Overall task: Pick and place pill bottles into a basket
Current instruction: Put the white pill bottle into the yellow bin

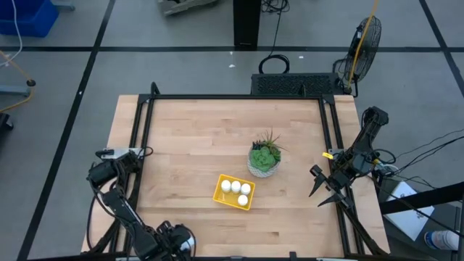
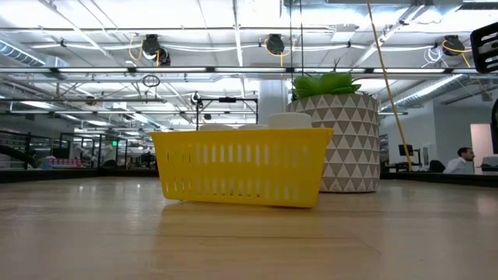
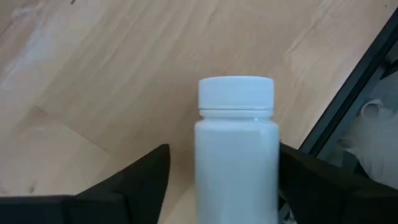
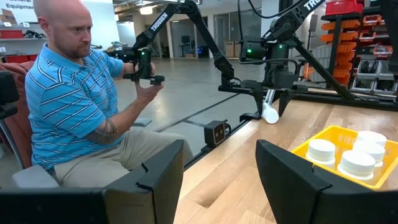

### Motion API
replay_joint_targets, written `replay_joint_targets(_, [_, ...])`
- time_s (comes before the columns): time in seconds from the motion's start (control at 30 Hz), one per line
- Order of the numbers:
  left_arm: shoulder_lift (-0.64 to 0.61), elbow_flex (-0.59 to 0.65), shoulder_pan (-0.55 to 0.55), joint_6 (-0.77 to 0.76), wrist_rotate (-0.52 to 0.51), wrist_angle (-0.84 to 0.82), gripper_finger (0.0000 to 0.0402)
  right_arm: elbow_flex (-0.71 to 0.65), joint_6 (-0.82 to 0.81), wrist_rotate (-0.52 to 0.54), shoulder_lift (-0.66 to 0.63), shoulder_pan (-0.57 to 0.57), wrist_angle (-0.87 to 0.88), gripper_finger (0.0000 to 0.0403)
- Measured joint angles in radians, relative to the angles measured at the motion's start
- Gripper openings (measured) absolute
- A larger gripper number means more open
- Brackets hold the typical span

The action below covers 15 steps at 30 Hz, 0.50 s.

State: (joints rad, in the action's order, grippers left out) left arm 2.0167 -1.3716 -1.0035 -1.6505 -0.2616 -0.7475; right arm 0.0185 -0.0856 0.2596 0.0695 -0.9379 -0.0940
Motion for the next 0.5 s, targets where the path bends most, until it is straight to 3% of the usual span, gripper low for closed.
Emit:
replay_joint_targets(0.27, [0.000, 0.000, 0.000, -0.001, -0.001, -0.007, 0.0214, 0.000, 0.000, 0.000, 0.000, 0.000, 0.000, 0.0194])
replay_joint_targets(0.5, [0.000, 0.000, 0.000, 0.007, -0.040, -0.009, 0.0197, 0.000, 0.000, 0.000, 0.000, 0.000, 0.000, 0.0194])
